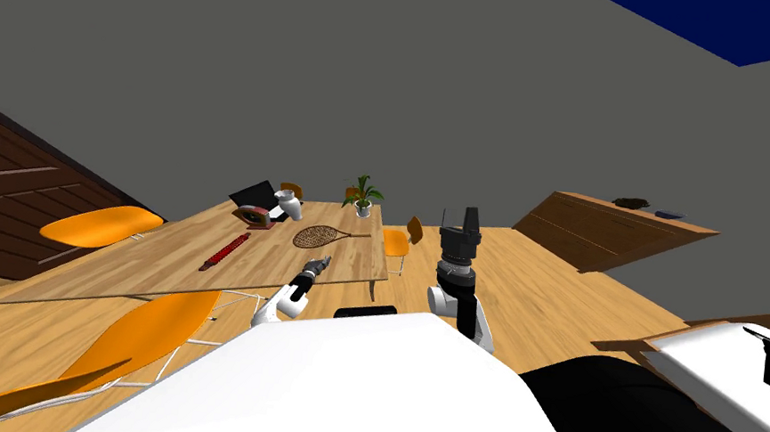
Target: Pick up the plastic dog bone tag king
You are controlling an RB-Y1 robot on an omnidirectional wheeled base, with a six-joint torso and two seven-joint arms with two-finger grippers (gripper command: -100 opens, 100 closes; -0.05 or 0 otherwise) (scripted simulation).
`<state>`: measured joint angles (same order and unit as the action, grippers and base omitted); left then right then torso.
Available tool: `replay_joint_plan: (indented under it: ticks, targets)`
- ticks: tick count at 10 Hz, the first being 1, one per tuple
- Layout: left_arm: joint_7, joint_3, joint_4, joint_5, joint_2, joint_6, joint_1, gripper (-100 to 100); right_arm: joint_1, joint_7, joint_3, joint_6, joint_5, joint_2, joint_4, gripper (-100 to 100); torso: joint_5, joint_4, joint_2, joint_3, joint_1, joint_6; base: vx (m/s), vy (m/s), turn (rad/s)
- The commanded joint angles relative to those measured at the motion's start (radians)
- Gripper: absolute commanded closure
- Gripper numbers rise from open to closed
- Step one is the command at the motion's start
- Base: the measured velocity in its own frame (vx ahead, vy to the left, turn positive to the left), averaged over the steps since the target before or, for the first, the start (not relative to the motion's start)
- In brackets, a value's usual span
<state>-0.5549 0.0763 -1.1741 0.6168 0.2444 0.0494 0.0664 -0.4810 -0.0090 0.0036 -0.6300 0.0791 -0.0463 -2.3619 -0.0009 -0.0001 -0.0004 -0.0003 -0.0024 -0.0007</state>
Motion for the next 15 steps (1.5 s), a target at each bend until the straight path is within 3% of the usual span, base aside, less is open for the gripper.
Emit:
replay_joint_plan:
  ticks: [1,4,5,6,7,8,9,10,11,14,15]
  targets:
    - [-0.027,-0.004,0.050,0.021,0.001,-0.007,-0.015,-100,0.000,0.000,0.000,0.000,0.000,0.000,0.000,0,0.000,0.000,0.000,0.000,0.000,0.000,0.014,-0.035,-0.048]
    - [-0.060,0.002,0.118,0.049,0.015,-0.024,-0.037,-100,0.000,0.000,0.000,0.000,0.000,0.000,0.000,0,0.000,0.000,0.000,0.000,0.001,0.000,0.011,-0.027,-0.044]
    - [-0.057,-0.010,0.120,0.046,0.006,-0.008,-0.039,-100,0.000,0.000,0.000,0.000,0.000,0.000,0.000,0,0.000,0.000,0.000,0.000,0.001,0.000,0.007,-0.012,-0.009]
    - [-0.060,-0.011,0.124,0.047,0.006,-0.008,-0.041,0,0.000,0.000,0.000,0.000,0.000,0.000,0.000,0,0.000,0.000,0.001,0.000,0.002,0.000,0.000,0.000,0.000]
    - [-0.109,-0.016,0.116,0.027,-0.023,-0.009,-0.033,-100,0.000,0.000,0.000,0.000,0.000,0.000,0.000,0,0.000,0.000,0.001,0.001,0.002,0.000,0.020,0.030,0.048]
    - [-0.113,-0.016,0.116,0.027,-0.023,-0.009,-0.033,-100,0.000,0.000,0.000,0.000,0.000,0.000,0.000,0,0.001,0.000,0.000,0.000,0.004,0.000,0.027,0.042,0.022]
    - [-0.154,-0.020,0.108,0.007,-0.053,-0.011,-0.024,-100,0.000,0.000,0.000,0.000,0.000,0.000,0.000,0,0.001,0.000,0.000,0.000,0.005,0.000,0.041,0.066,0.043]
    - [-0.166,-0.020,0.108,0.007,-0.053,-0.011,-0.024,-100,0.000,0.000,0.000,0.000,0.000,0.000,0.000,0,0.001,0.000,-0.001,-0.001,0.006,0.000,0.037,0.051,0.019]
    - [-0.206,-0.025,0.100,-0.014,-0.083,-0.012,-0.016,-100,0.000,0.000,0.000,0.000,0.000,0.000,0.000,0,0.001,0.000,-0.001,-0.001,0.006,0.000,0.042,0.048,0.054]
    - [-0.273,-0.030,0.093,-0.034,-0.113,-0.014,-0.008,-100,0.000,0.000,0.000,0.000,0.000,0.000,0.000,0,0.001,0.000,-0.001,0.000,0.006,0.000,0.025,0.045,0.025]
    - [-0.307,-0.035,0.085,-0.054,-0.142,-0.015,0.001,-100,0.000,0.000,0.000,0.000,0.000,0.000,0.000,0,0.001,0.000,0.000,0.000,0.005,0.000,0.035,0.062,0.052]
